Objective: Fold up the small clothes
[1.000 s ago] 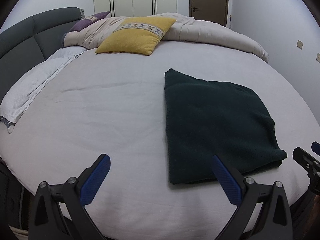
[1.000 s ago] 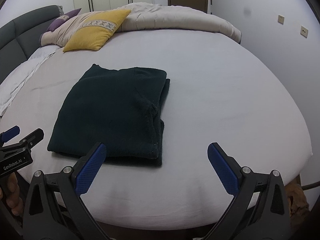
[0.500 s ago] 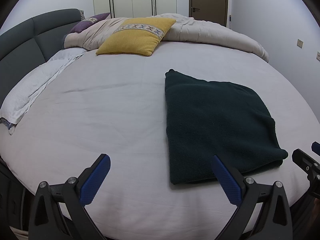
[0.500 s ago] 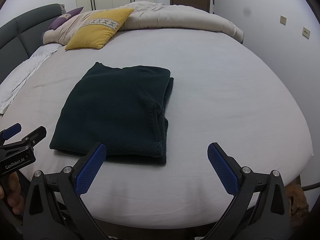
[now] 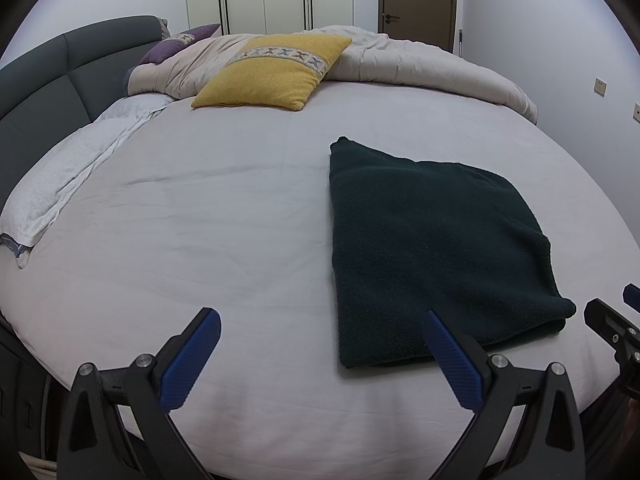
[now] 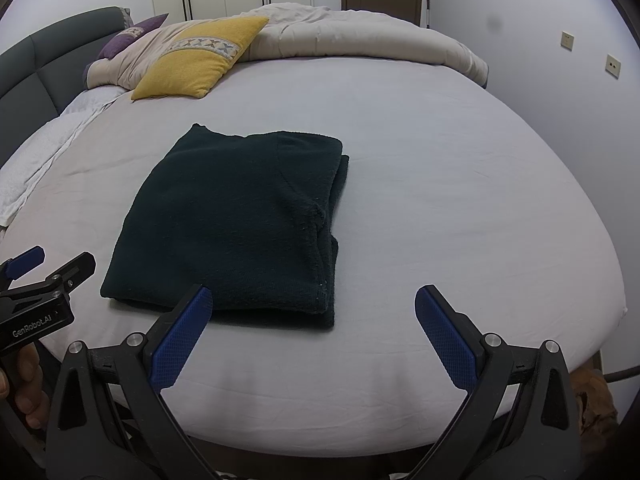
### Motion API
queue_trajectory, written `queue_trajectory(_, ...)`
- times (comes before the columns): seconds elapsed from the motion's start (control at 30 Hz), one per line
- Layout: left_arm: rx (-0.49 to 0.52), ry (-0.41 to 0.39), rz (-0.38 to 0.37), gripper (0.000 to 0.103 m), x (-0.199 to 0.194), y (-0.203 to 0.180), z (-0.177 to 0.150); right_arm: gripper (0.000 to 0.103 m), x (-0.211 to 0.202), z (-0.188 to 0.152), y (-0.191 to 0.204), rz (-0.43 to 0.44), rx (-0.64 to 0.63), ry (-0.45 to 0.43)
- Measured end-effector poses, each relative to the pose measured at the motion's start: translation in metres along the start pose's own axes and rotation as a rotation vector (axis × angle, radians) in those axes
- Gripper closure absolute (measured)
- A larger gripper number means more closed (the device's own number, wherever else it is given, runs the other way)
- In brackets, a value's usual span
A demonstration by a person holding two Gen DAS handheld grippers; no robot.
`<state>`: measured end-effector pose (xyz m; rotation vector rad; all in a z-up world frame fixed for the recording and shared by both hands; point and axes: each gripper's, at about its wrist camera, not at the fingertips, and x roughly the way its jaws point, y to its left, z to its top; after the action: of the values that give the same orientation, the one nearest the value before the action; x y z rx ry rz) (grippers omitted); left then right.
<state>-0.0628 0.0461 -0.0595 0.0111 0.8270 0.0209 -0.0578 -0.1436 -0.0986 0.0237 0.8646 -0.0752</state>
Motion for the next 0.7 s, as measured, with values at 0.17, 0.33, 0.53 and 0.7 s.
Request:
queue_trajectory(0.17, -0.001, 0.002, 0.001, 0.000, 0.0008, 0.0005, -0.0006, 0.000, -0.0002, -0.0001, 0.0003, 0.000, 0.001, 0.000)
queue_trajectory(0.33, -0.002, 0.004, 0.001, 0.000, 0.0013, 0.0006, -0.0017, 0.000, -0.0002, -0.0001, 0.0001, 0.000, 0.001, 0.000)
queue_trajectory(0.53, -0.002, 0.006, 0.000, 0.000, 0.0016, 0.0009, -0.0019, 0.000, -0.0003, -0.0001, 0.0001, 0.000, 0.001, 0.000)
queue_trajectory(0.7, -0.003, 0.006, 0.000, 0.000, 0.0013, 0.0004, -0.0020, 0.000, -0.0004, -0.0002, 0.0004, 0.000, 0.001, 0.000)
